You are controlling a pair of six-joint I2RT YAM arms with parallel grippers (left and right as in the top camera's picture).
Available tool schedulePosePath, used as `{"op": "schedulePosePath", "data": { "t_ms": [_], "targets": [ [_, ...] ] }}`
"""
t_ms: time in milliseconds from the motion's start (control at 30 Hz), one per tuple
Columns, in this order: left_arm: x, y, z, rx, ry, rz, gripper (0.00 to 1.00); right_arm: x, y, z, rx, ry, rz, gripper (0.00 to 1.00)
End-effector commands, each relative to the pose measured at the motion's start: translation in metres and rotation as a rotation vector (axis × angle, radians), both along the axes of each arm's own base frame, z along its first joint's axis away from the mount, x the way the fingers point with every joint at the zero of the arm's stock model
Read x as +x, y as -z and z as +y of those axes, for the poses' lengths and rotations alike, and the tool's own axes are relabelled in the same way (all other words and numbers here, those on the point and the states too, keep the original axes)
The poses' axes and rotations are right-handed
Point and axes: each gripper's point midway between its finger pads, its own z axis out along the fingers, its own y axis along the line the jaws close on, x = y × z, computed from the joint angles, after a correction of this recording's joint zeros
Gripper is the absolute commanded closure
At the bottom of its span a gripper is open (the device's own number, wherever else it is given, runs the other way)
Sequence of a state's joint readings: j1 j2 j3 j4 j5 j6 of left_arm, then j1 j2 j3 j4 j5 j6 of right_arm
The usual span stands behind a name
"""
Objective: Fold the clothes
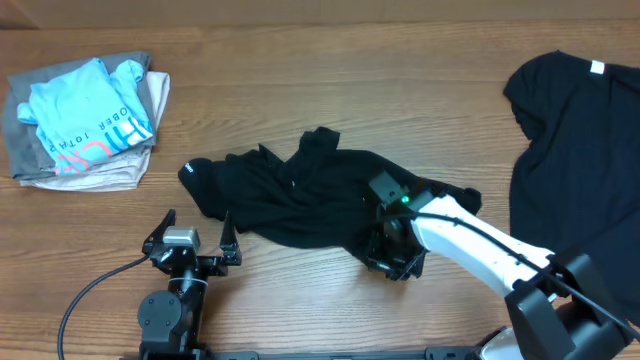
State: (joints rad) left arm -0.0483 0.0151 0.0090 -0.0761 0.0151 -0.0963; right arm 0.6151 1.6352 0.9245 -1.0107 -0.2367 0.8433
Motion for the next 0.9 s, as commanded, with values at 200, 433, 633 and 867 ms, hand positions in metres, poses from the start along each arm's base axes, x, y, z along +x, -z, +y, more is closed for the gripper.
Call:
{"op": "schedulePosePath", "data": {
  "t_ms": [200,433,633,867],
  "targets": [
    [0.0,-0.001,-0.002,0.022,0.01,-0.009,0.0,-0.003,0.026,0.008,0.075,0.141,-0.024,0.64],
    [0.0,0.0,-0.002,0.022,0.01,-0.008,0.0,0.005,0.027,0.009,0.077,0.15,-0.06,0.64],
    [0.0,0.0,-0.002,0.022,0.01,-0.008,0.0,0.009,0.029,-0.008,0.023,0.185,-0.061,0.64],
    [0.0,0.0,-0.002,0.022,0.01,-0.008,0.0,0.012,0.03,-0.017,-0.006,0.204,-0.066,0.63]
  ]
}}
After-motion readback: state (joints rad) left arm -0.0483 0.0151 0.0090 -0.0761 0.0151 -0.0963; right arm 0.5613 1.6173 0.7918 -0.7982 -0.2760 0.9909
